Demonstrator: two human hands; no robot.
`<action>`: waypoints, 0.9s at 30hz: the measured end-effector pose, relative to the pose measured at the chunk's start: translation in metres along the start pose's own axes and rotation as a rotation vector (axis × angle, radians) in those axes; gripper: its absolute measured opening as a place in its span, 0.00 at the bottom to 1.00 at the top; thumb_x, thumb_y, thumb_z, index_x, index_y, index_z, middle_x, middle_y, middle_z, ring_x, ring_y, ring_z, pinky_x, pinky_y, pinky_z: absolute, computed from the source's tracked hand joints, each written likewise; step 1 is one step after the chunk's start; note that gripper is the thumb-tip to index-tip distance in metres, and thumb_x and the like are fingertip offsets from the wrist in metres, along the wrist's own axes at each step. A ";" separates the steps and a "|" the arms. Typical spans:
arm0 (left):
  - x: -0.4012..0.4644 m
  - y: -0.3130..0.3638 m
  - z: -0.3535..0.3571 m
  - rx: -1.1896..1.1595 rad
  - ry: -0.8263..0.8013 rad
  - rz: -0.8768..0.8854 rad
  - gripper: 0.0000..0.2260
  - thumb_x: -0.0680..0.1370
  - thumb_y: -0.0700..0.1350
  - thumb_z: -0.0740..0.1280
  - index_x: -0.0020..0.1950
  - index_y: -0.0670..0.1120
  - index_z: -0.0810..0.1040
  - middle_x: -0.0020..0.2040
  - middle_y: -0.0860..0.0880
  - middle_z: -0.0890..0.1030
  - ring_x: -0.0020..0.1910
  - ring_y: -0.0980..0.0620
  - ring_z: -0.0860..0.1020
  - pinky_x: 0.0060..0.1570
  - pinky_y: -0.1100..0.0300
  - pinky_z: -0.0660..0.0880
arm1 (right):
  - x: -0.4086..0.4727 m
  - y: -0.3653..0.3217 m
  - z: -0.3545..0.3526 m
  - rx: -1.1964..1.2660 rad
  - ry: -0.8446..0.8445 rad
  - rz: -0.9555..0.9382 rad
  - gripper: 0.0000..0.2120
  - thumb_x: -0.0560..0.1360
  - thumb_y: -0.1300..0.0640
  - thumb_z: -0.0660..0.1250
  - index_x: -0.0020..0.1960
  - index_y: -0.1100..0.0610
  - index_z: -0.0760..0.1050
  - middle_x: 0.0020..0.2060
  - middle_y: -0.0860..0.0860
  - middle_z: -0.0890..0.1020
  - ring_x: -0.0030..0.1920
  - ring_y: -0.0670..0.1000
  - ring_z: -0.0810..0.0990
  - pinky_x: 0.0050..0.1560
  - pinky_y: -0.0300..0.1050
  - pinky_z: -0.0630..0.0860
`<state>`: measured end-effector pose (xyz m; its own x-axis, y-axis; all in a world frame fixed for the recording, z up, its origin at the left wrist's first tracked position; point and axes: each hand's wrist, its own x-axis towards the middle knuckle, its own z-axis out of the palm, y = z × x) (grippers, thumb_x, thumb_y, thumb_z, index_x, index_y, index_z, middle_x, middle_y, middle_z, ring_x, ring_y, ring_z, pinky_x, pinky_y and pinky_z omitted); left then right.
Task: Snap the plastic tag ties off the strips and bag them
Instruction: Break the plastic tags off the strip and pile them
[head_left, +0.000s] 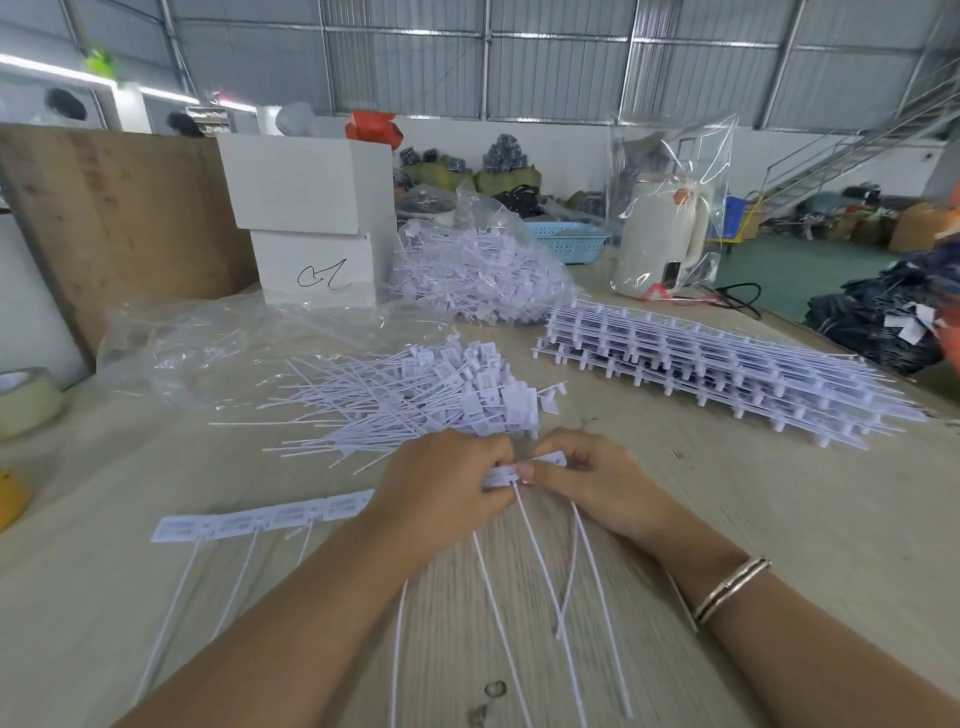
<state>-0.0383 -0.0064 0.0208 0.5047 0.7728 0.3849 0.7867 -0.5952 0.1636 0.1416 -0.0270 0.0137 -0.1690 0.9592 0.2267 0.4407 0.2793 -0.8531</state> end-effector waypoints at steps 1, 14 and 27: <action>0.000 -0.001 0.001 0.011 0.001 0.015 0.09 0.74 0.59 0.63 0.45 0.55 0.74 0.37 0.52 0.78 0.38 0.52 0.76 0.34 0.59 0.66 | 0.000 0.000 0.000 -0.004 -0.006 -0.021 0.06 0.72 0.52 0.70 0.36 0.50 0.79 0.35 0.44 0.79 0.39 0.41 0.75 0.53 0.48 0.66; -0.001 -0.010 0.002 -0.336 -0.090 0.120 0.15 0.76 0.53 0.67 0.30 0.56 0.71 0.25 0.51 0.66 0.26 0.55 0.65 0.32 0.57 0.64 | 0.001 0.003 0.000 -0.043 -0.014 -0.161 0.03 0.74 0.59 0.68 0.44 0.55 0.80 0.40 0.48 0.79 0.43 0.43 0.76 0.49 0.37 0.69; -0.001 -0.011 0.003 -0.791 -0.186 0.033 0.07 0.76 0.52 0.67 0.40 0.56 0.83 0.35 0.54 0.83 0.36 0.58 0.82 0.39 0.69 0.75 | 0.003 0.004 -0.003 -0.035 0.001 -0.229 0.08 0.74 0.63 0.68 0.40 0.52 0.78 0.36 0.44 0.78 0.39 0.38 0.75 0.46 0.33 0.69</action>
<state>-0.0463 -0.0001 0.0157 0.6288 0.7348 0.2543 0.3219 -0.5437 0.7751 0.1456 -0.0231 0.0124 -0.2670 0.8706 0.4133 0.4215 0.4911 -0.7623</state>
